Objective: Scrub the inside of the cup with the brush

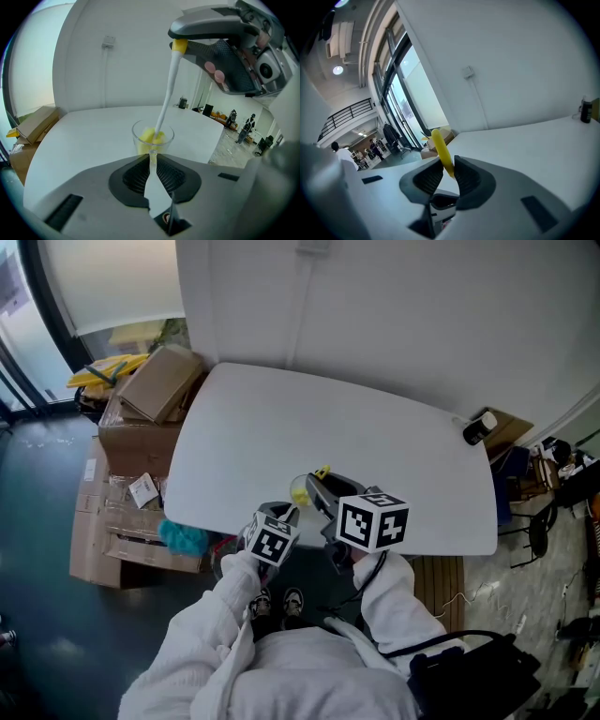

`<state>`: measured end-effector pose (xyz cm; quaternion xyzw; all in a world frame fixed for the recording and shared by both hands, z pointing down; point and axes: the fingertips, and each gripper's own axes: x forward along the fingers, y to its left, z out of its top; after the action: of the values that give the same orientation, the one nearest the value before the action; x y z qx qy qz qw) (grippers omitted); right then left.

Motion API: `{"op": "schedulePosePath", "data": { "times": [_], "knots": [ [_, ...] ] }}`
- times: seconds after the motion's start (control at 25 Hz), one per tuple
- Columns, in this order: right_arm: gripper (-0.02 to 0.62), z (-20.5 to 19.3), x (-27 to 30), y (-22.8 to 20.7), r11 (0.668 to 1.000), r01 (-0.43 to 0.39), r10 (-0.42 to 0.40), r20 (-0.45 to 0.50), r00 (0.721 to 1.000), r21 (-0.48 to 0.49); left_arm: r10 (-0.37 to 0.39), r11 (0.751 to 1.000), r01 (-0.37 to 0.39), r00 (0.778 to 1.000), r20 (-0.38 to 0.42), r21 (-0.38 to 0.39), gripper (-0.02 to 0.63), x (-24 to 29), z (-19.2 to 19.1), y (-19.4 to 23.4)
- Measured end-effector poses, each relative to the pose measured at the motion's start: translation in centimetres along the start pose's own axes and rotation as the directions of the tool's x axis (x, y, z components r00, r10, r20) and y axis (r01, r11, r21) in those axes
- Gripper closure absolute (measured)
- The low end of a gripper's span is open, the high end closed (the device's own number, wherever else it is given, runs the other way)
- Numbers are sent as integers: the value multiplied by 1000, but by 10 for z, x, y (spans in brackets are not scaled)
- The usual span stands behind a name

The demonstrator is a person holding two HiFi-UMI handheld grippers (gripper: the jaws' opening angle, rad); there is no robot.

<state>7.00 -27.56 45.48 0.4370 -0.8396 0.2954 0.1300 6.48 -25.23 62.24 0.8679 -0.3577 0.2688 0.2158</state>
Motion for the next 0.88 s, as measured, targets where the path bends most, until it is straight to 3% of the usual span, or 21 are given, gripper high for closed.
{"op": "schedulePosePath", "data": {
  "times": [0.2,0.36,0.6,0.88],
  "knots": [
    [476,33,-19,6,999,-36,36,110,993,-1,-3,1000,3,1000,-3,9,560,1,-2,1],
    [486,53,-23,14,994,-43,64,203,977,-104,-4,1000,4,1000,-6,10,560,-1,-2,0],
    [489,38,-3,10,965,12,50,226,973,-263,-11,1000,12,1000,-9,13,560,-4,-2,-3],
    [491,22,18,-11,956,77,-22,190,981,-284,-19,1000,19,1000,-10,15,560,-2,0,-1]
  ]
}}
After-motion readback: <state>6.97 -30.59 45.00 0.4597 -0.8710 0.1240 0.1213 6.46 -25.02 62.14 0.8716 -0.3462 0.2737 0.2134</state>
